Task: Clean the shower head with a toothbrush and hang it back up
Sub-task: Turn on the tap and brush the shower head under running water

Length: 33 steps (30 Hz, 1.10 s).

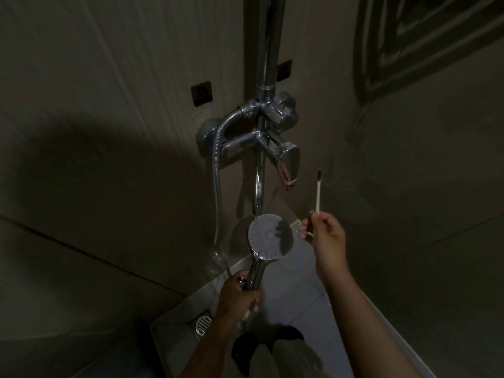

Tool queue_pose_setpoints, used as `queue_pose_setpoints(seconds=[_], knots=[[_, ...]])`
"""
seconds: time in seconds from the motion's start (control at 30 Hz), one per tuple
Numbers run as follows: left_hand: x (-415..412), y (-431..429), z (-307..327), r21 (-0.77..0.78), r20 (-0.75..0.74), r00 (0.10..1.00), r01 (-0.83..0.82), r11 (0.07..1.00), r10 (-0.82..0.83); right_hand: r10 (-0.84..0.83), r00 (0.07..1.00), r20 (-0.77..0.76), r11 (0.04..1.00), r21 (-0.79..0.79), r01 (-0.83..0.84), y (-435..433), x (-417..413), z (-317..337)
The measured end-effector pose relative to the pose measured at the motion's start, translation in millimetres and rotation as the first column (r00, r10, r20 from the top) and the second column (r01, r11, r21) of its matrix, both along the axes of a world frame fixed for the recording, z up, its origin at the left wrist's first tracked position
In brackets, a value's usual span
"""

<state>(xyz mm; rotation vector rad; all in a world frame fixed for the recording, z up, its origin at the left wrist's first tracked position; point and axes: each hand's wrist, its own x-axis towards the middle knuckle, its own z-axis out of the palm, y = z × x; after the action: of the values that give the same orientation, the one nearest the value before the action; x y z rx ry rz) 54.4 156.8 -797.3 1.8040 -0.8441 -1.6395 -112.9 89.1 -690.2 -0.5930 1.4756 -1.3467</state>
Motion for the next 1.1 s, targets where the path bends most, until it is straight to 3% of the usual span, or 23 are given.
queue_pose_setpoints(seconds=[0.23,0.47,0.57,1.1], knots=[[-22.9,-8.8,10.3,-0.003,-0.052,0.998,0.018,1.0,-0.018,-0.008,0.994,0.112,0.992,-0.12,0.021,-3.2,-1.9,30.2],[-39.9,-22.6,23.6,-0.038,-0.068,0.997,0.031,0.999,-0.033,0.068,0.968,0.24,0.986,-0.164,-0.029,-19.0,6.9,57.3],[-37.7,-30.6,28.7,-0.023,-0.068,0.996,0.06,0.998,-0.061,0.017,0.963,0.269,0.988,-0.151,0.024,-18.7,10.2,65.4],[-26.4,-55.7,45.8,-0.094,-0.115,0.993,0.023,0.995,-0.034,-0.037,0.96,0.278,0.978,-0.186,0.092,-18.5,48.8,61.3]])
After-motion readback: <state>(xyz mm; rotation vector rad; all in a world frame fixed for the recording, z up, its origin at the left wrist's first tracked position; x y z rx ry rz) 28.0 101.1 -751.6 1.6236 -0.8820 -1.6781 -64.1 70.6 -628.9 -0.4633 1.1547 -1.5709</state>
